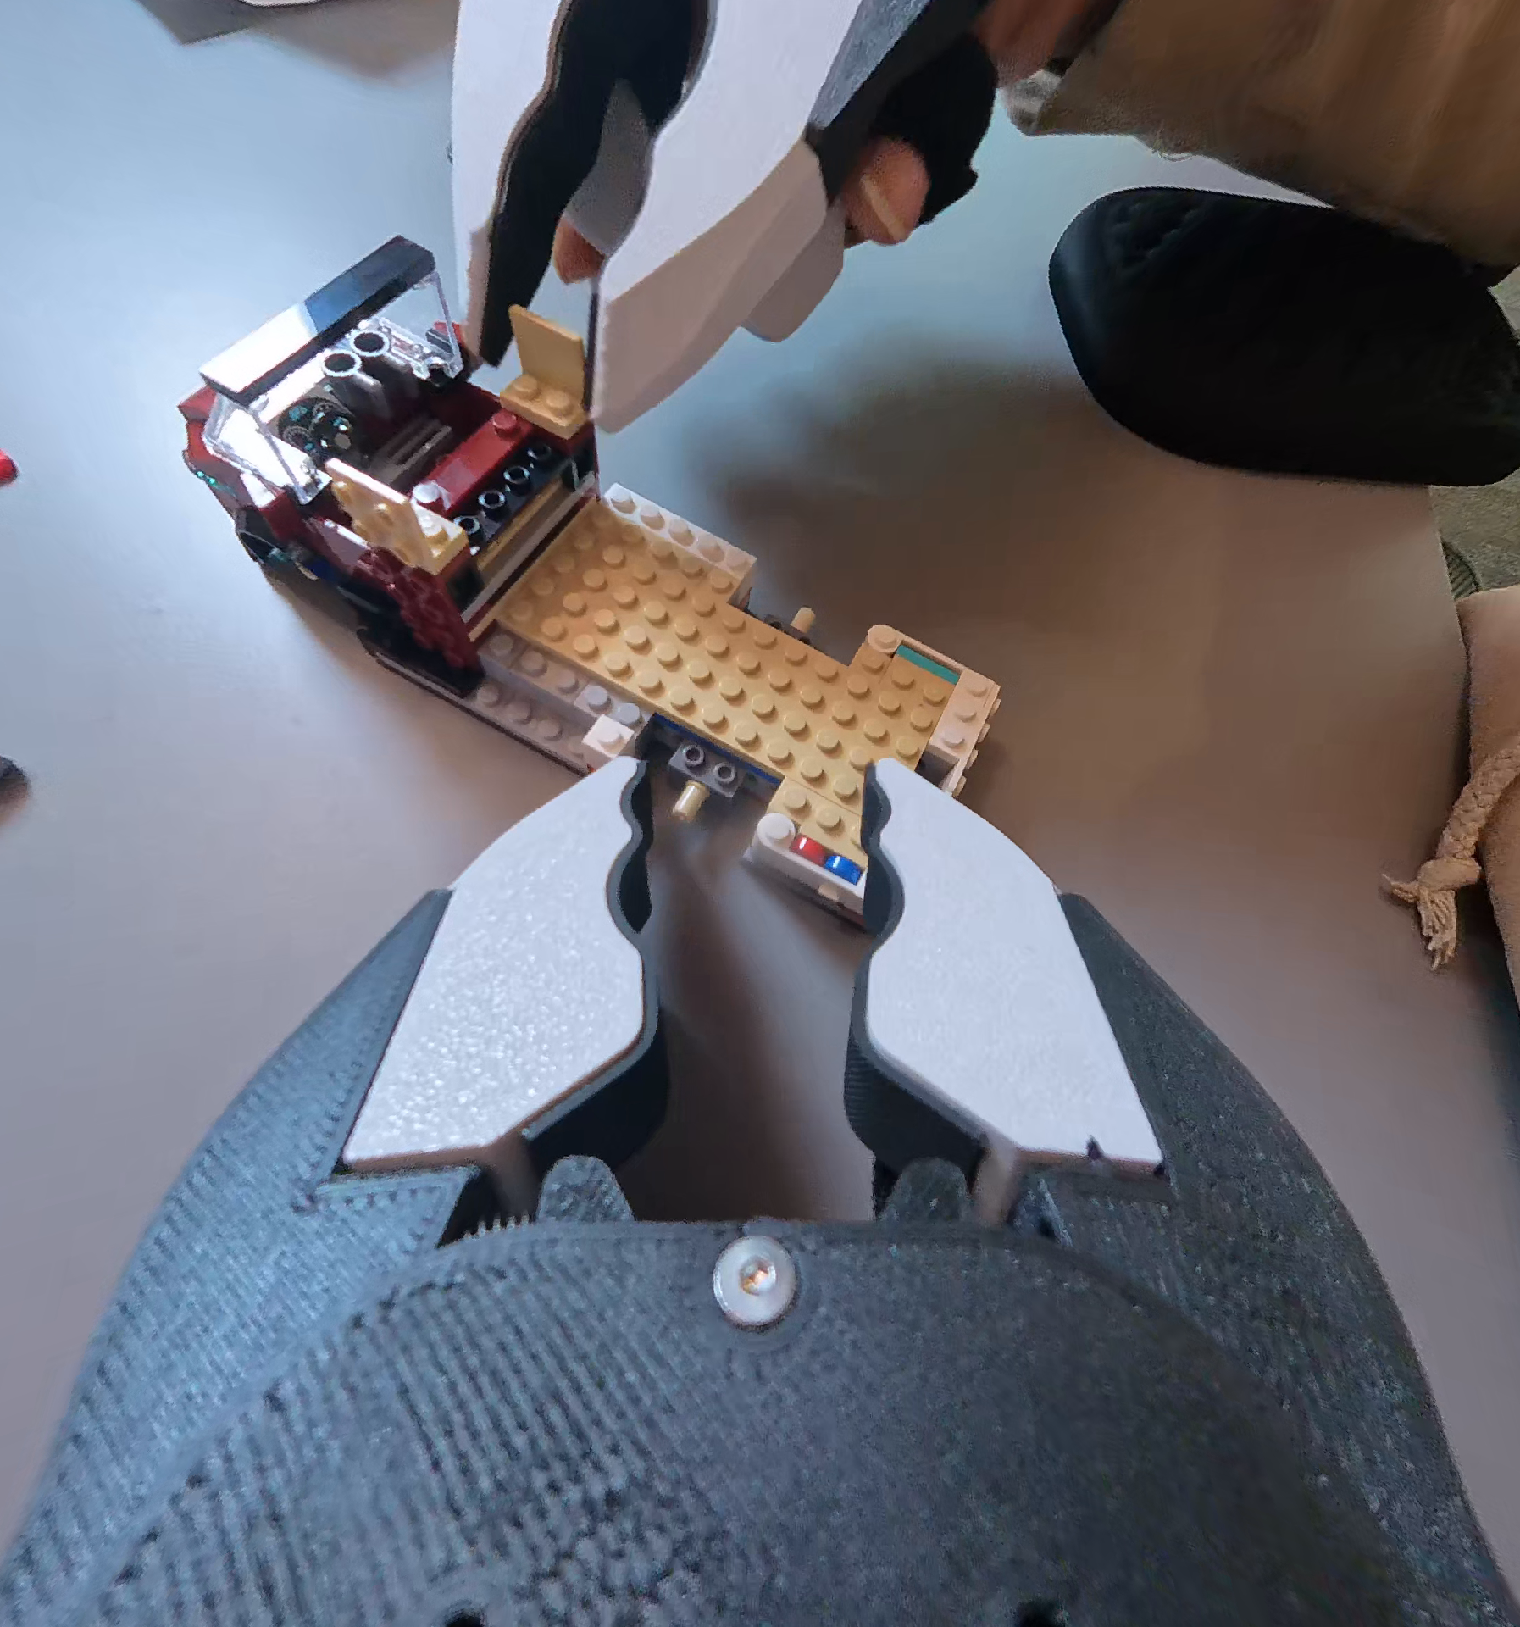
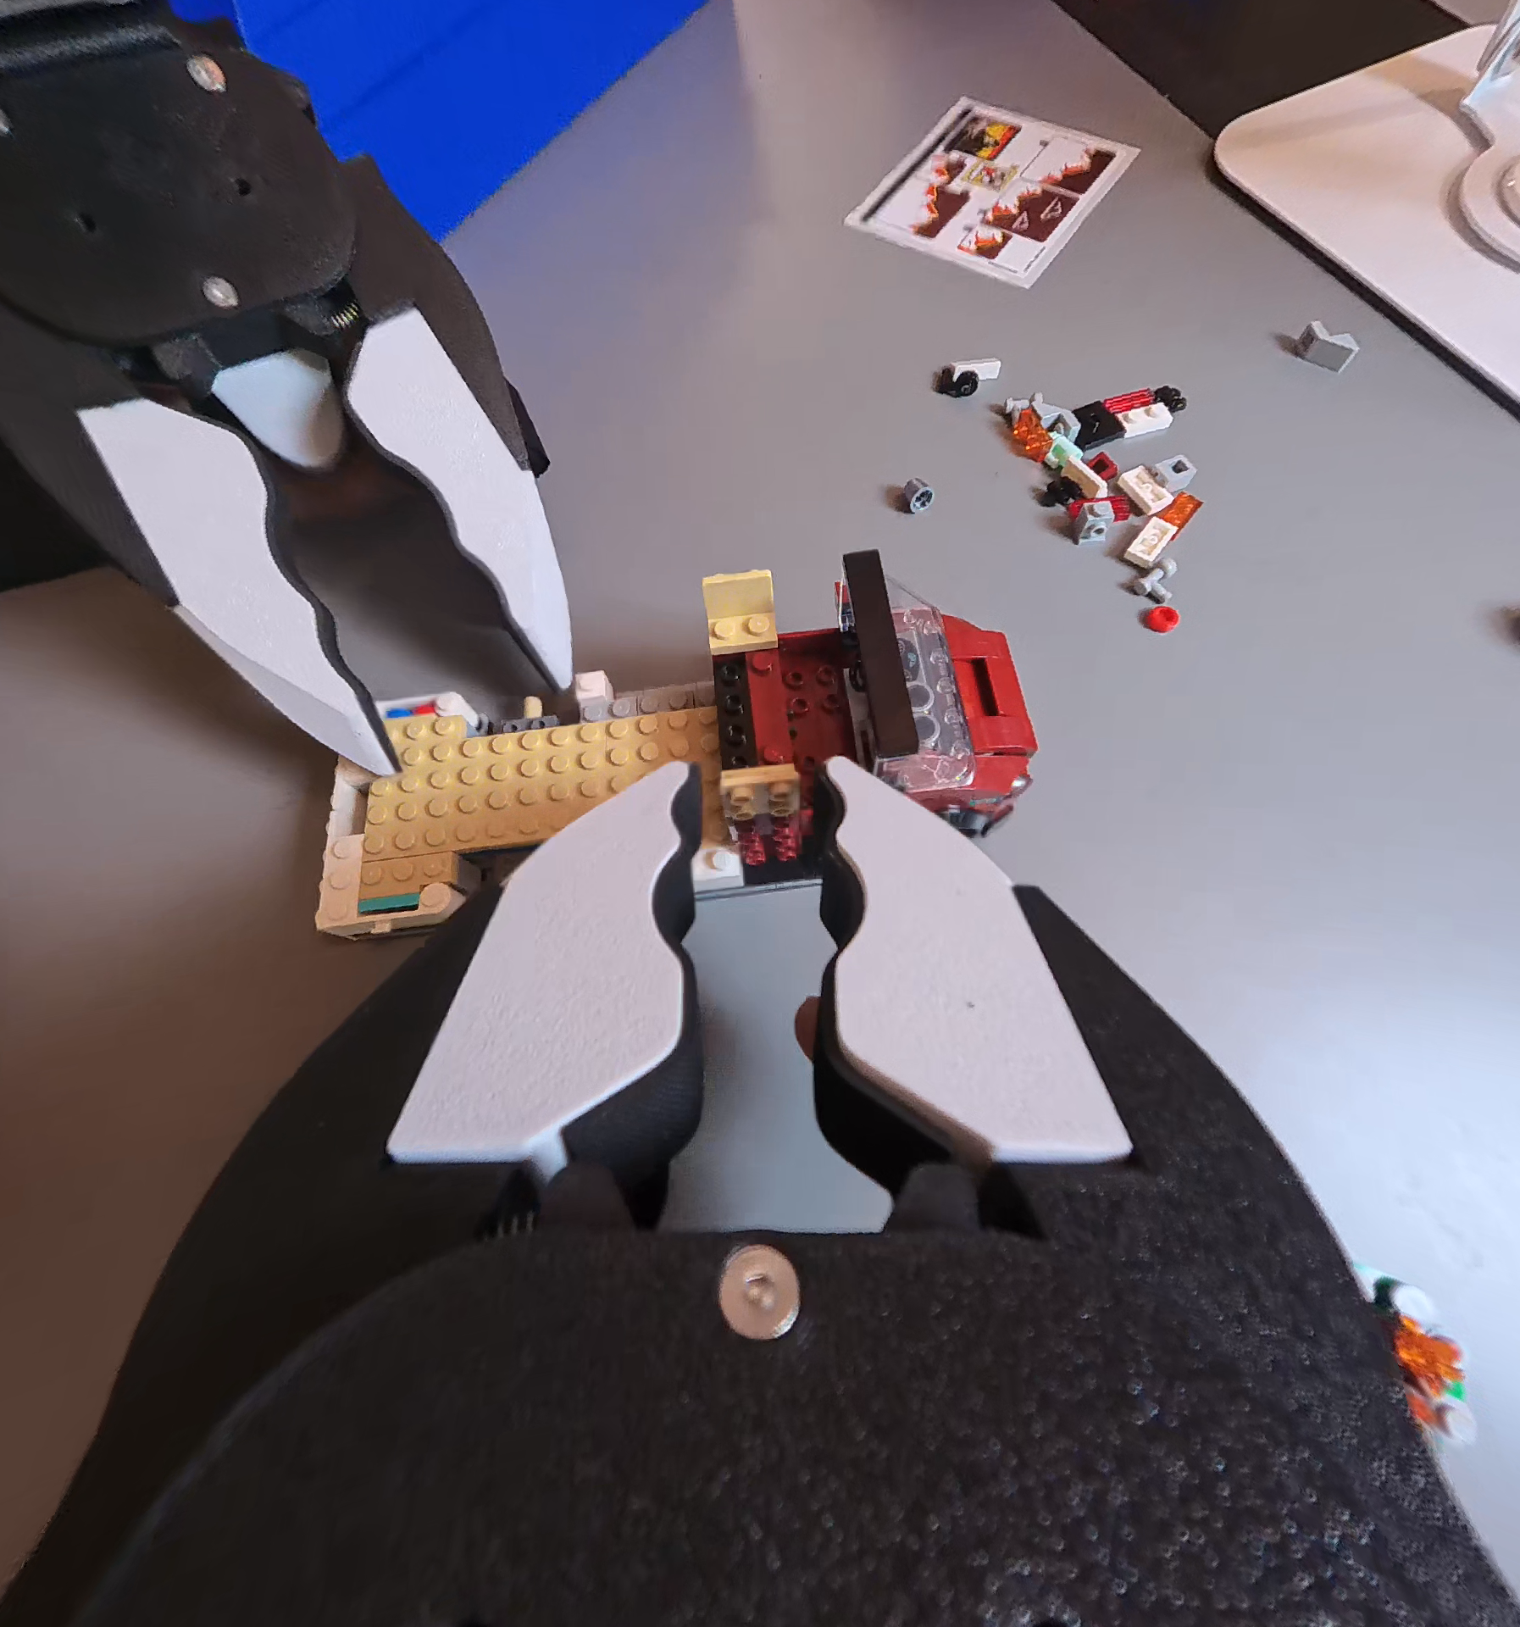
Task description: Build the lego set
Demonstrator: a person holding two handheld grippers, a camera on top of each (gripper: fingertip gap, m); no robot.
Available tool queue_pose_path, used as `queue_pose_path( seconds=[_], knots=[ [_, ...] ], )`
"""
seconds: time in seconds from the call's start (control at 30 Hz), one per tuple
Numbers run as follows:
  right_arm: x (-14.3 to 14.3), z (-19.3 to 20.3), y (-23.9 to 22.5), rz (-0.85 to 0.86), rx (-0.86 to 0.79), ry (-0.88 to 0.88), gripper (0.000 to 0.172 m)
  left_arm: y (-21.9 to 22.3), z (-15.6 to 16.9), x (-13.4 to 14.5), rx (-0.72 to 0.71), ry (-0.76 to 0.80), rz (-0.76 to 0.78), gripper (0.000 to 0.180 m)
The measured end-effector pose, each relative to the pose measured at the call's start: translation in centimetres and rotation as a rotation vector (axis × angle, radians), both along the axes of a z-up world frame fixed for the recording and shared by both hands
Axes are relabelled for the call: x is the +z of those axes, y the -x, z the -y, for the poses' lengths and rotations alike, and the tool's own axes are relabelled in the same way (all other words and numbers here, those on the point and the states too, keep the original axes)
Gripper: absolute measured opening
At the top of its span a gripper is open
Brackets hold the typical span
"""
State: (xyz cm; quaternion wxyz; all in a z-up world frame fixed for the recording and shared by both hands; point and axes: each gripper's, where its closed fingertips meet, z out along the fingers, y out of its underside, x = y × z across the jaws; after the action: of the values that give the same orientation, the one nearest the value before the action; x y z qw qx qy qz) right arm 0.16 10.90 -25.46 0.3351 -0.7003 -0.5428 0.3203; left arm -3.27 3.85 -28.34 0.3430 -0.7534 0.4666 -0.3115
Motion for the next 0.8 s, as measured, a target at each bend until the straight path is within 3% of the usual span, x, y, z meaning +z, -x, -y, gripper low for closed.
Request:
queue_pose_path(
  seconds=[0.2,0.33,0.53,0.8],
  knots=[
    [1.0,1.5,-2.2,-0.046,-0.054,-0.009,0.034,0.4,0.8,0.7,-0.057,0.041,0.031,0.053],
    [0.9,3.6,-3.7,-0.047,-0.108,0.013,0.039,0.4,2.0,-0.3,-0.131,0.042,-0.032,0.061],
    [-0.5,6.9,-4.3,0.009,-0.166,0.006,0.040,0.0,2.3,-1.1,-0.156,-0.098,-0.140,0.039],
    [-2.7,8.6,-3.2,0.185,-0.136,-0.070,0.040,-0.9,2.5,-1.2,-0.133,-0.174,-0.183,0.038]
  ],
)
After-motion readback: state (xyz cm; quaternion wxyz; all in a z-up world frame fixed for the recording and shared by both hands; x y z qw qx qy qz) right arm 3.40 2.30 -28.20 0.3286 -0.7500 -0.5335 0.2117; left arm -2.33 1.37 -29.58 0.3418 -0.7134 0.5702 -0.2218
